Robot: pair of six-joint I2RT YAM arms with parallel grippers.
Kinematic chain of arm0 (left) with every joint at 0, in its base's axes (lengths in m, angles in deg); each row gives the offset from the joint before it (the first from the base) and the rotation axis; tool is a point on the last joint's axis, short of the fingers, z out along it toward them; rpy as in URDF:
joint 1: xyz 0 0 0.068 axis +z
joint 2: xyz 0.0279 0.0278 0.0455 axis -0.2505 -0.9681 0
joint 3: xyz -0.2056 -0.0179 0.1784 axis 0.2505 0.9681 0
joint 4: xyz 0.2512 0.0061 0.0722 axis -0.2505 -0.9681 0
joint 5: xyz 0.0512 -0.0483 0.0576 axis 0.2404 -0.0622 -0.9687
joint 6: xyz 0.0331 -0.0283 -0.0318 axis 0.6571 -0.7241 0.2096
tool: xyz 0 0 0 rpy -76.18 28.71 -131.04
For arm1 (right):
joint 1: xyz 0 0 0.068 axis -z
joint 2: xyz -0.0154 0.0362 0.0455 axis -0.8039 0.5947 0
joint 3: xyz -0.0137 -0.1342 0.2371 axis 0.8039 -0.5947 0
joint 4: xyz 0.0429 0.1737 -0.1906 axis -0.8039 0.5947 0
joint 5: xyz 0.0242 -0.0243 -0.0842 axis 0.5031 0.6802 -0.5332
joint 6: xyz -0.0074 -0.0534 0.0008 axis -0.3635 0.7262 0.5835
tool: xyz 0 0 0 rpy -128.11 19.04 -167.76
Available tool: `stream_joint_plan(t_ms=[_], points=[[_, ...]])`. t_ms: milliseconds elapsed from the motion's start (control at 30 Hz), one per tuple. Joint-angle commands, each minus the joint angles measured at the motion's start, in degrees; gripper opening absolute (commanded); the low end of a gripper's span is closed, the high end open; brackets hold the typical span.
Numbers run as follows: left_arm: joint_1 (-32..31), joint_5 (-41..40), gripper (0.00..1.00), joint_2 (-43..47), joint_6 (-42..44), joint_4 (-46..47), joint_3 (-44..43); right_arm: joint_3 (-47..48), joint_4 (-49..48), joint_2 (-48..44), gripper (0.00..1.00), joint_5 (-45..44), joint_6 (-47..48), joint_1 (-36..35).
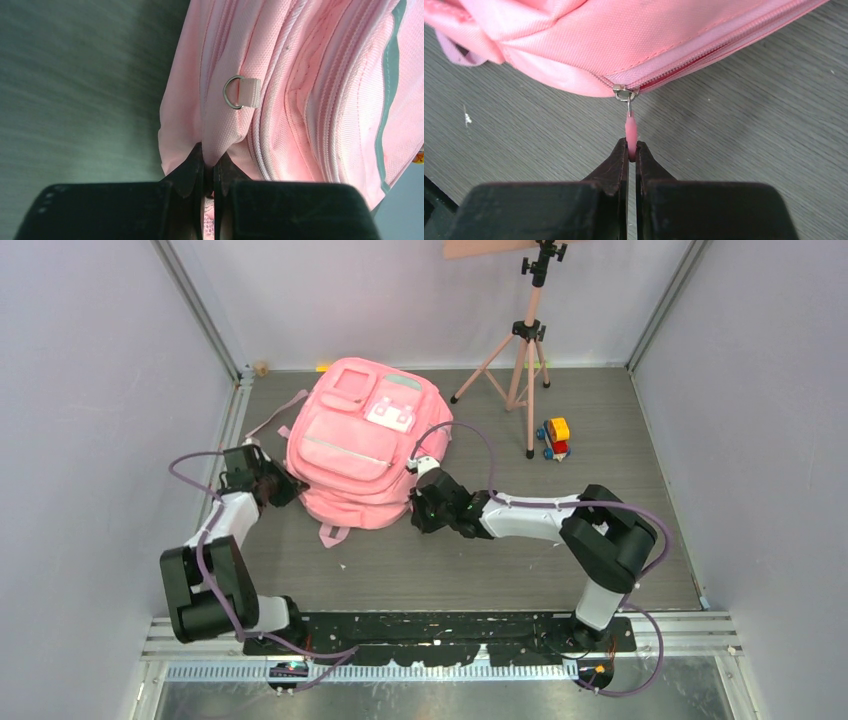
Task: Pack the student bag
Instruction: Zip the student bag at the center of the board.
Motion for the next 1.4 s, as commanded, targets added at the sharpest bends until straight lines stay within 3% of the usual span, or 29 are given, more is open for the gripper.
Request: stream_joint_plan(t_ms=[0, 133, 300, 400, 600, 733, 1033, 1300, 1367], points=[[0.97, -2.31, 0.03, -4.65, 2.6, 12.92, -7.67, 2.06, 2.98, 1.01, 0.0, 0.64, 0.4, 0.73], [-0.28, -1.87, 0.53, -3.75, 1.42, 12.43, -6.4, 2.37, 2.33, 1.8, 0.0, 2.98, -0.04, 0.75], [-5.63, -8.13, 0.84, 4.85, 1.27, 8.78, -0.38, 2.52, 1.57, 2.47, 0.0, 3.84, -0.32, 0.74], [-10.61, -12.65, 0.92, 11.1, 0.2, 6.53, 4.12, 2.77, 1.37, 2.72, 0.0, 3.87, -0.02, 0.69], [-17.18, -17.34, 0.92, 24.24, -6.51, 3.26, 12.51, 2.72, 1.11, 2.54, 0.0, 5.44, 0.24, 0.66], [-18.53, -16.15, 0.9, 30.03, -11.3, 3.42, 17.05, 2.7, 1.01, 2.57, 0.0, 6.27, 0.09, 0.68], [-19.05, -13.31, 0.79, 29.39, -14.92, 3.92, 20.18, 2.87, 1.08, 2.69, 0.01, 6.42, -0.31, 0.66], [-19.03, -12.17, 0.59, 22.27, -16.79, 10.8, 22.43, 3.37, 2.11, 2.85, 0.0, 6.1, -0.42, 0.63], [-18.99, -12.83, 0.49, 21.31, -16.32, 12.57, 22.39, 3.58, 2.7, 2.69, 0.0, 5.59, -0.38, 0.65]])
